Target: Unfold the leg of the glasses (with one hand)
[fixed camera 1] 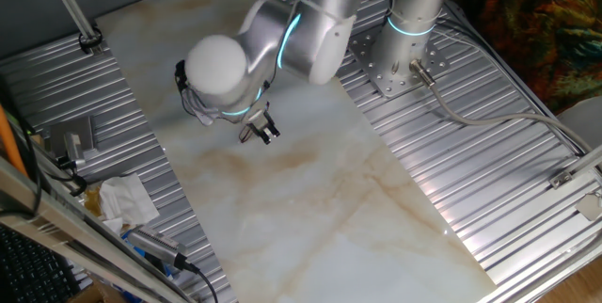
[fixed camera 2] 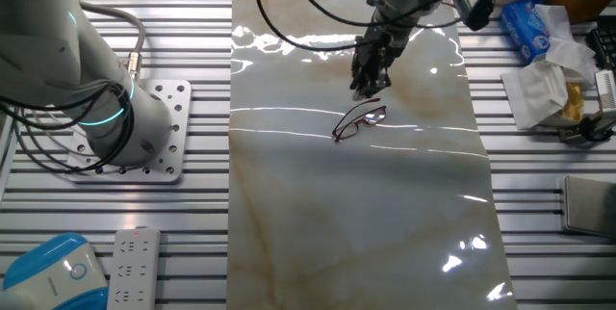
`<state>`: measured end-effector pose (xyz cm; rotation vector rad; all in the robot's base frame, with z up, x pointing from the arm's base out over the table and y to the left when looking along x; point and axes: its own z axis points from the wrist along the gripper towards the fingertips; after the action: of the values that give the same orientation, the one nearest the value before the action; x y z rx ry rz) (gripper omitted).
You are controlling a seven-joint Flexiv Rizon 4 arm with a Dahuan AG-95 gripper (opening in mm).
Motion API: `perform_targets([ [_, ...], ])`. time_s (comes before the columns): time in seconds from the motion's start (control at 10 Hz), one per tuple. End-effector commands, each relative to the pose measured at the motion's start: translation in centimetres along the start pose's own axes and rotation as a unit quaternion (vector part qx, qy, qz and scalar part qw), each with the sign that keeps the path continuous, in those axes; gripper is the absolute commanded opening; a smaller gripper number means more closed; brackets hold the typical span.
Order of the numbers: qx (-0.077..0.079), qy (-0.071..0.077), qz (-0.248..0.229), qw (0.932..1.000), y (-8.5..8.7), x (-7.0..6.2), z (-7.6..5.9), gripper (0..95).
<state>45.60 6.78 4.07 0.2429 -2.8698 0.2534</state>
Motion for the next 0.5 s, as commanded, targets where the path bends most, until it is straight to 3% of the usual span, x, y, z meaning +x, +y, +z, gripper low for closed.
perform_targets([
  [0.1,0.012,0.001,-0.008,0.9999,-0.4,0.3,0.2,19.0],
  [0.3,0.030,0.004,-0.022,0.9993,-1.2,0.7,0.5,19.0],
  [0.5,0.027,0.001,-0.027,0.9993,-2.2,1.1,0.8,19.0],
])
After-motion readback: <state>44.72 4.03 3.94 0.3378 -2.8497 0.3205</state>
